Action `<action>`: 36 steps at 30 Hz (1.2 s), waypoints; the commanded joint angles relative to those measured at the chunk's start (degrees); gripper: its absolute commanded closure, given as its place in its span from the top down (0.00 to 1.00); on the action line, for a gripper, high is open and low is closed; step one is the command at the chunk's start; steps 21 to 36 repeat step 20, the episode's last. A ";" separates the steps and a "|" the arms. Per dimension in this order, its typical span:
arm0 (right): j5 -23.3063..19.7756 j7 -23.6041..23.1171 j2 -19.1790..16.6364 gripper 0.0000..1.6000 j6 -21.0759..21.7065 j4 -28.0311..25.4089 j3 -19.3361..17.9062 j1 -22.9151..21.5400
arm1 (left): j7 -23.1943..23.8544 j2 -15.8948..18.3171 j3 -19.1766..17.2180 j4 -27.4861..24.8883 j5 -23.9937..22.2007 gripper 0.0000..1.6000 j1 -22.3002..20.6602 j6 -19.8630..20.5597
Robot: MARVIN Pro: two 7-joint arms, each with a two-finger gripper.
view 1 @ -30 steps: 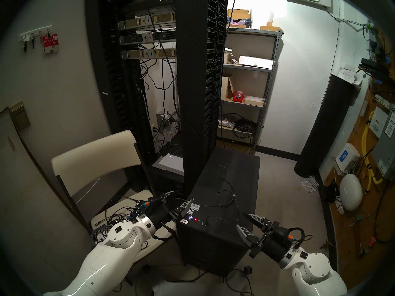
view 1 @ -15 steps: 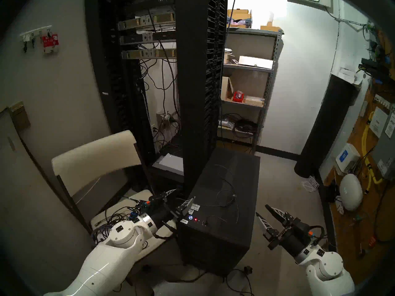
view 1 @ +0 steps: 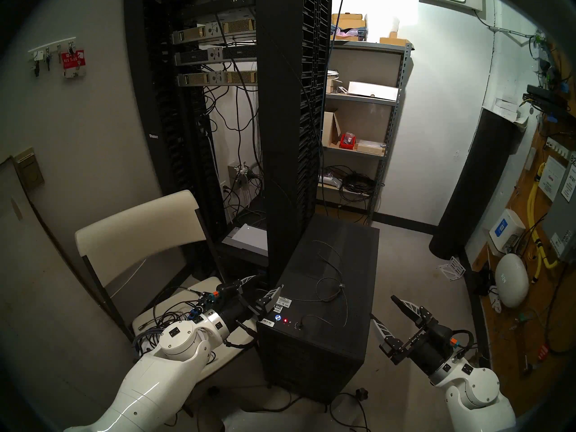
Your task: Insert the cable into the workstation's USB slot
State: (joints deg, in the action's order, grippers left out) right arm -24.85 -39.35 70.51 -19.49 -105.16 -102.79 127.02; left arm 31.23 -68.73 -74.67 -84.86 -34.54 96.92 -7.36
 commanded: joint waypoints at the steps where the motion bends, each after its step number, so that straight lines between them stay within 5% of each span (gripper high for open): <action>1: -0.30 0.07 0.31 1.00 -0.54 -0.75 -0.03 -0.71 | 0.46 -0.20 -0.14 -1.45 -0.31 1.00 -0.37 -0.48; 36: -0.04 -0.51 0.92 1.00 -0.35 -0.73 -0.40 -0.87 | 0.66 -0.37 -0.34 -1.43 -0.18 1.00 -0.32 -0.42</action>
